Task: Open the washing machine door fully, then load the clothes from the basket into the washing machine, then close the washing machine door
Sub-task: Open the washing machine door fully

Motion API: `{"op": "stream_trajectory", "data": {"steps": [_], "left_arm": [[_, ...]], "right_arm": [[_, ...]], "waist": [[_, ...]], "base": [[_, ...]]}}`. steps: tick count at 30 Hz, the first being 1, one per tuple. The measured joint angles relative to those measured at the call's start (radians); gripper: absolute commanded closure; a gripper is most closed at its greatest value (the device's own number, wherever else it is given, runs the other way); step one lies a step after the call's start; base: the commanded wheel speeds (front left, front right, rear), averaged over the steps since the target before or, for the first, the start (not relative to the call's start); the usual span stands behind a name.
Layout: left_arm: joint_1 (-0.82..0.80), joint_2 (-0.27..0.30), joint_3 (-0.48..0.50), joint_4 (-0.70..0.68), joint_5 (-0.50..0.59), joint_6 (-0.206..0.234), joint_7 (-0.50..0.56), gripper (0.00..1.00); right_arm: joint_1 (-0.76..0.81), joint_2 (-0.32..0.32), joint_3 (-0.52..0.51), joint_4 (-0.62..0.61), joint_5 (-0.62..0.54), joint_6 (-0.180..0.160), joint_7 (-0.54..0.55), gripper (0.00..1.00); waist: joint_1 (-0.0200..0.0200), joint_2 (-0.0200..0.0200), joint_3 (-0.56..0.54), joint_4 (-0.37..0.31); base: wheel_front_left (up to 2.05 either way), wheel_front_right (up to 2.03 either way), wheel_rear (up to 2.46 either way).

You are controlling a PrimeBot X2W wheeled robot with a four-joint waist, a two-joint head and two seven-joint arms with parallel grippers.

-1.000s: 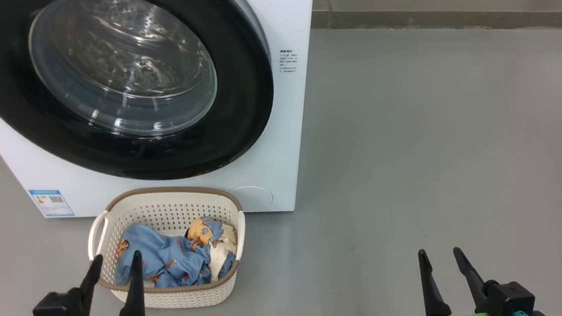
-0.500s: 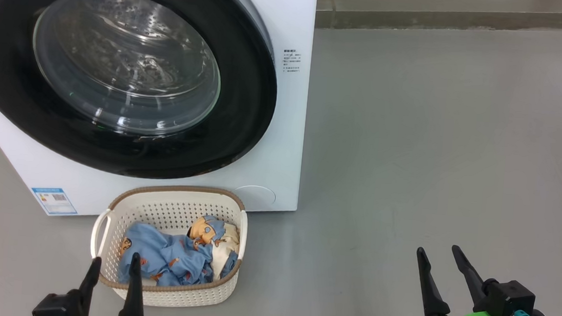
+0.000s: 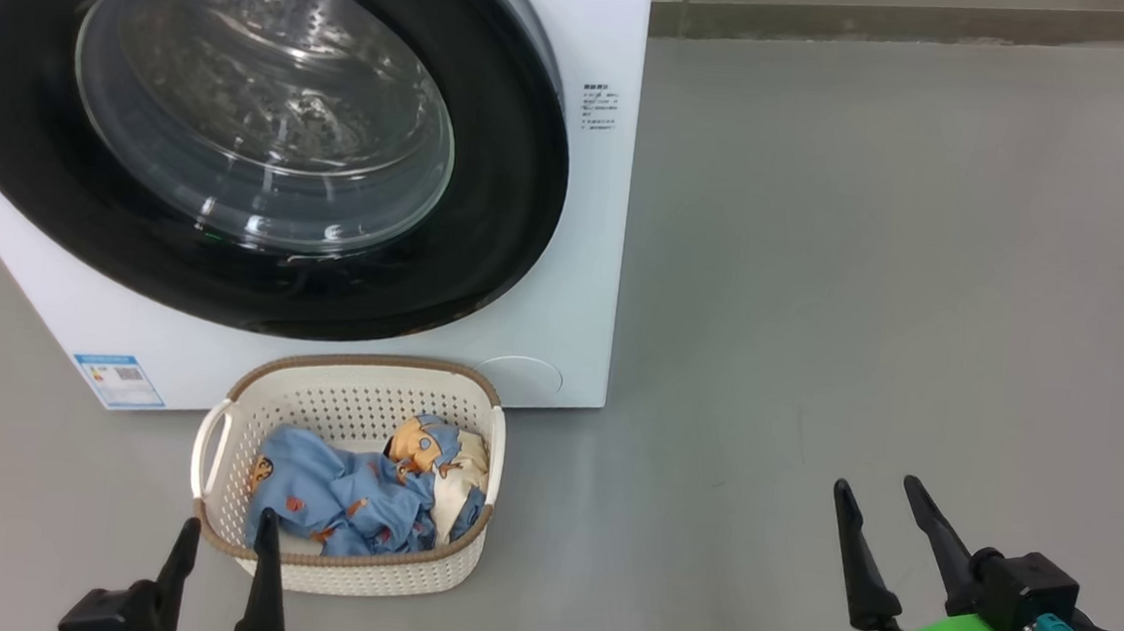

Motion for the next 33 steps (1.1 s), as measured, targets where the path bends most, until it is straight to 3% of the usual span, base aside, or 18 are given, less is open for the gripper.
{"op": "stream_trajectory", "data": {"steps": [1,5,9,16,20,25,33], "left_arm": [[0.000,0.000,0.001,0.002,-0.007,0.003,0.000,0.00],[0.000,0.000,0.001,0.006,-0.007,0.007,0.000,0.00],[-0.001,0.000,-0.002,0.007,-0.009,0.007,0.000,0.00],[-0.025,0.000,-0.013,0.007,-0.041,0.006,0.000,0.00],[-0.051,0.000,-0.027,-0.002,-0.050,0.006,0.000,0.00],[-0.084,0.000,-0.049,-0.013,-0.063,0.006,-0.001,0.00],[-0.137,-0.001,-0.100,-0.025,-0.106,0.007,-0.004,0.00]], "right_arm": [[0.000,0.000,0.004,-0.007,0.020,0.000,0.000,1.00],[0.000,0.000,0.020,-0.029,0.043,0.000,0.000,1.00],[-0.001,0.000,0.030,-0.007,0.201,0.000,0.000,1.00],[-0.105,-0.002,0.086,0.111,0.661,0.000,0.000,1.00],[-0.199,-0.004,0.093,0.158,0.856,0.000,0.022,1.00],[-0.311,-0.015,0.082,0.169,0.914,0.000,0.100,1.00],[-0.509,-0.096,0.044,0.170,0.938,0.000,0.225,1.00]], "waist": [[0.0000,0.0000,0.002,0.002],[0.0000,0.0000,0.009,0.009],[0.0000,0.0000,0.021,0.023],[0.0000,0.0000,0.063,0.052],[0.0000,-0.0001,0.098,0.071],[0.0000,0.0000,0.147,0.097],[0.0000,0.0000,0.234,0.145]], "base": [[0.00,0.00,0.00],[0.00,0.00,0.00],[0.00,0.00,0.00],[0.00,0.00,0.00],[0.00,0.00,0.00],[0.00,0.00,0.00],[0.00,0.00,0.00]]}}
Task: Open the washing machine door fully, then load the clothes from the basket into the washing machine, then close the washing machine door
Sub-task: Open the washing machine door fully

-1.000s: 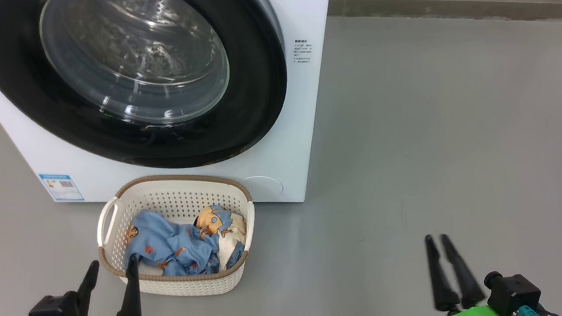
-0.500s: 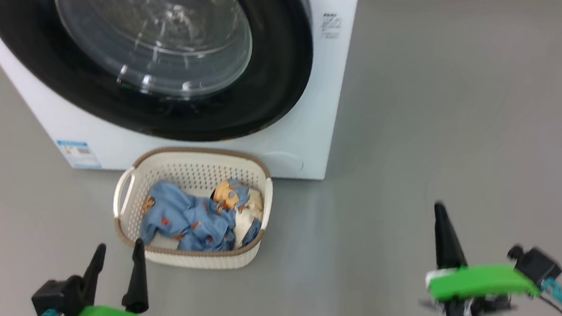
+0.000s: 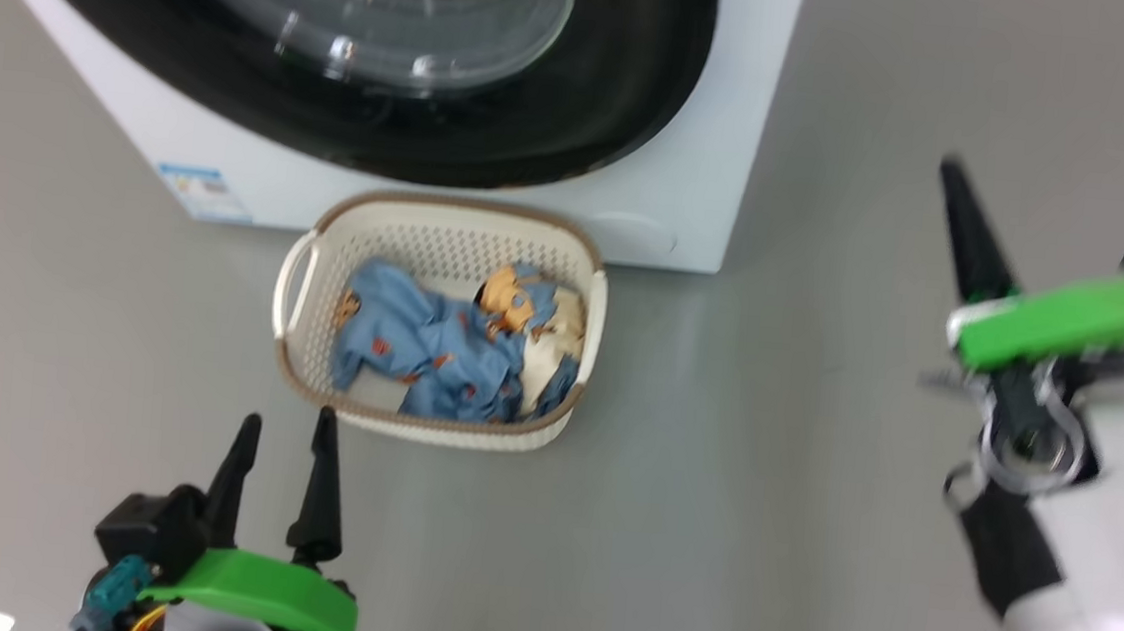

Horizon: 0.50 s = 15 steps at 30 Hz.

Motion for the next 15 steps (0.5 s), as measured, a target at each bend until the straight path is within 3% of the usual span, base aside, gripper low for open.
{"op": "stream_trajectory", "data": {"steps": [15], "left_arm": [[-0.083,-0.002,-0.123,-0.026,-0.073,0.014,0.000,0.00]], "right_arm": [[-0.385,-0.035,-0.024,0.108,-0.048,0.000,0.159,1.00]], "waist": [[0.0000,0.0000,0.178,0.094]], "base": [[0.00,0.00,0.00]]}}
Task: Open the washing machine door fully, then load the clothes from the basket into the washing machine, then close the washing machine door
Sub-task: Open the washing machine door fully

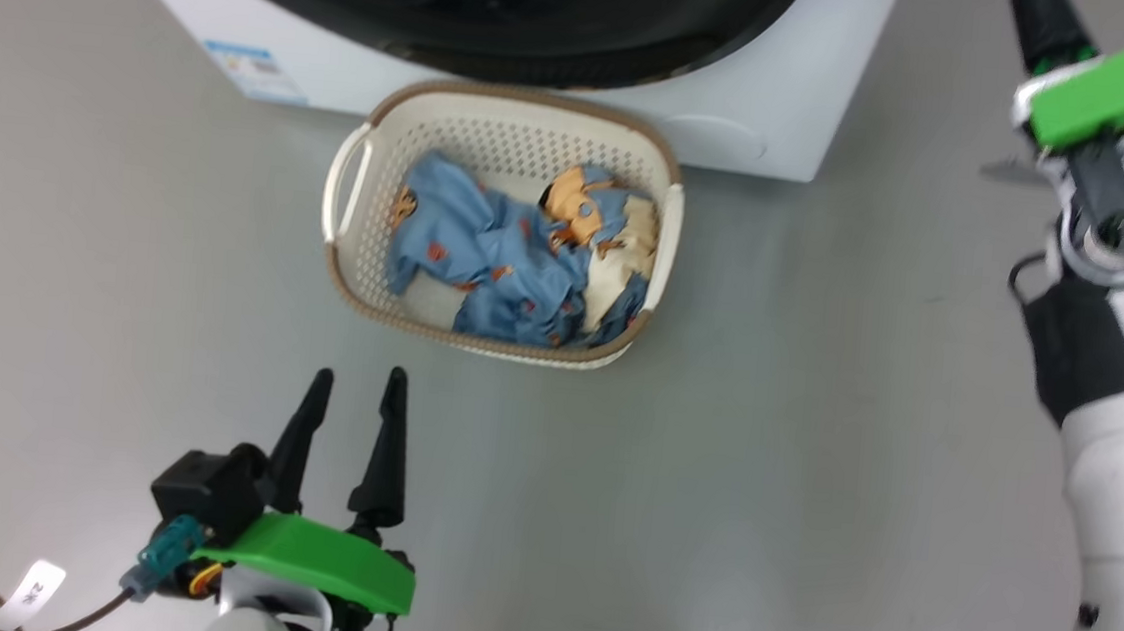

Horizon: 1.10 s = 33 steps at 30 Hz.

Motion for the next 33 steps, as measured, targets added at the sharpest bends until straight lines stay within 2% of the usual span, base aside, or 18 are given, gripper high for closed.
{"op": "stream_trajectory", "data": {"steps": [16,24,33], "left_arm": [[-0.054,-0.005,-0.061,-0.023,-0.055,0.013,0.000,0.00],[-0.056,-0.005,-0.076,-0.023,-0.064,0.013,0.000,0.00],[-0.057,-0.006,-0.086,-0.023,-0.072,0.014,0.000,0.00]], "right_arm": [[-0.269,-0.017,-0.023,0.168,0.025,0.000,0.124,1.00],[-0.322,-0.018,-0.039,0.234,0.114,0.000,0.186,1.00],[-0.401,-0.029,-0.069,0.324,0.208,0.000,0.301,1.00]], "waist": [[0.0000,0.0000,0.118,0.097],[0.0000,0.0000,0.141,0.130],[0.0000,0.0000,0.157,0.145]], "base": [[0.00,0.00,0.00],[0.00,0.00,0.00],[0.00,0.00,0.00]]}}
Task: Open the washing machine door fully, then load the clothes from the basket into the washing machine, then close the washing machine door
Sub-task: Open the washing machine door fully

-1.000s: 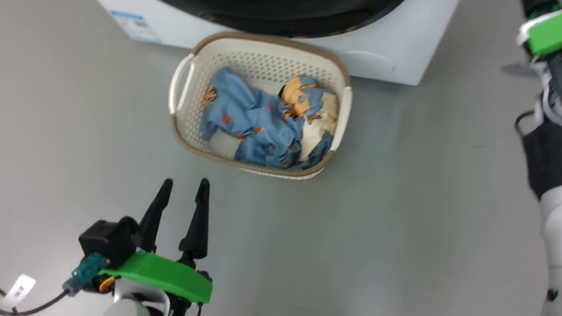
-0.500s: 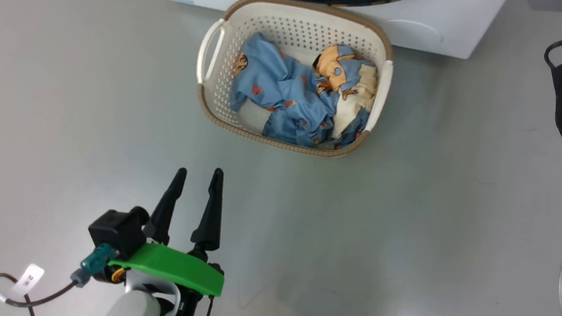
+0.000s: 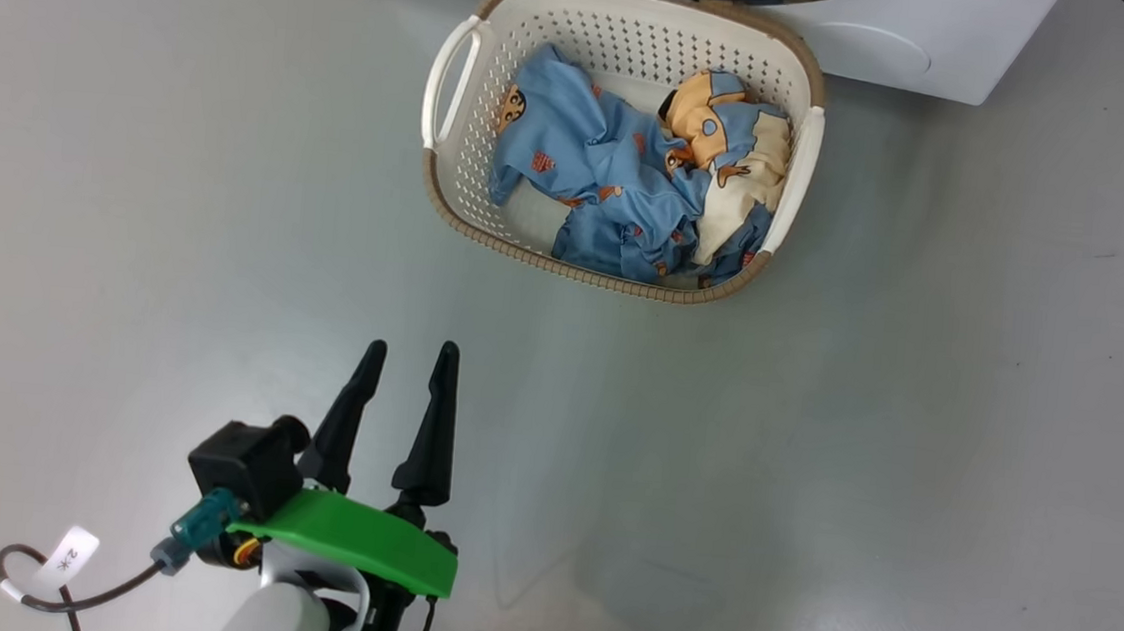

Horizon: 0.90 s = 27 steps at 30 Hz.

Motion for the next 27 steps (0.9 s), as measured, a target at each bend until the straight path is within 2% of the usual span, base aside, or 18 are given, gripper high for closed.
{"op": "stream_trajectory", "data": {"steps": [27], "left_arm": [[-0.016,-0.002,0.000,0.000,-0.010,0.008,0.000,0.00]], "right_arm": [[-0.014,-0.001,0.039,0.052,0.043,0.000,0.124,1.00]], "waist": [[0.0000,0.0000,-0.011,0.011]], "base": [[0.00,0.00,0.00]]}}
